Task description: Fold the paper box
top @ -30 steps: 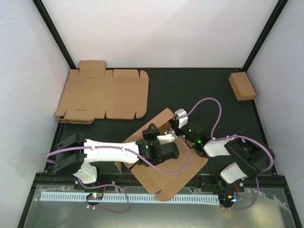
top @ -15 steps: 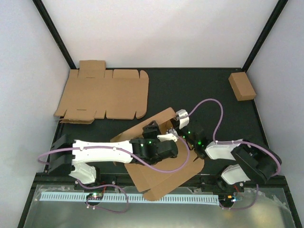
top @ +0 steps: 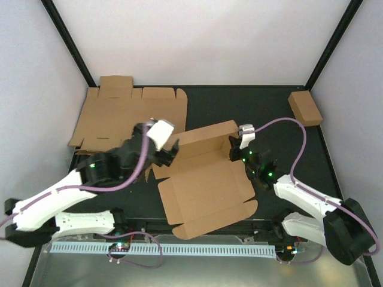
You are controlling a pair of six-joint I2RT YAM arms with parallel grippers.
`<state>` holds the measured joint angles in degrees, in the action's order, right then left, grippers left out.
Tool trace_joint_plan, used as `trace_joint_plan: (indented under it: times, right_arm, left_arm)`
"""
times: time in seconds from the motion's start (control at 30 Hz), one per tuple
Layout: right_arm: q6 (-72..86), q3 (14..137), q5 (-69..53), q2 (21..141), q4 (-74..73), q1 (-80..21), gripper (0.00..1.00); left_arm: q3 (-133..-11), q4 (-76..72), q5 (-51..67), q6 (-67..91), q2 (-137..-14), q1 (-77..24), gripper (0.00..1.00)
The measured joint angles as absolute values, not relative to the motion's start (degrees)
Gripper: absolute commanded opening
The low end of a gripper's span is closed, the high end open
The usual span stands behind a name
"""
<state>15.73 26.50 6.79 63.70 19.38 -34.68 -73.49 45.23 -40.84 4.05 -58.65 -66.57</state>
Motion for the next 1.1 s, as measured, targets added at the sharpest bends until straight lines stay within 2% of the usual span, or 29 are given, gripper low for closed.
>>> trace_joint_plan:
  times: [0.2, 0.4, 0.53, 0.8, 0.87, 0.9, 0.97, 1.03, 1.1]
  right_arm:
    - [17.6, 30.0, 0.3, 62.2, 10.2, -26.6, 0.01]
    - [18.6, 33.9, -5.0, 62.8, 2.8, -21.9, 0.01]
    - [18.9, 36.9, -7.4, 64.2, -0.4, -21.3, 0.02]
    - [19.9, 38.0, -10.5, 66.3, -3.3, -19.9, 0.01]
    - [20.1, 38.0, -10.7, 66.4, -3.5, -19.9, 0.01]
    - [20.2, 38.0, -10.7, 66.4, -3.5, -19.9, 0.01]
    - [20.5, 38.0, -10.7, 66.5, -3.5, -19.9, 0.01]
    - [20.8, 38.0, -10.8, 66.9, -3.5, -19.9, 0.01]
    - [21.1, 38.0, -10.9, 67.6, -3.3, -19.9, 0.01]
  left_arm:
    - [-74.4, 47.4, -36.9, 5.6, -49.6, -61.4, 0.99]
    - [-72.5, 48.4, -36.0, 6.8, -49.3, -58.3, 0.94]
    - [-69.1, 49.5, -35.3, 8.1, -52.0, -55.5, 0.88]
    - [-64.5, 49.2, -30.5, 10.0, -53.6, -49.8, 0.68]
    - [-63.9, 48.8, -29.3, 10.7, -53.5, -49.1, 0.60]
    - [-63.4, 48.5, -28.7, 11.1, -53.3, -49.0, 0.53]
    - [-62.4, 47.9, -27.2, 12.1, -53.0, -48.8, 0.25]
    - [-61.1, 47.4, -25.1, 12.7, -52.6, -48.8, 0.06]
    - [-60.2, 47.1, -23.4, 13.3, -52.4, -48.8, 0.02]
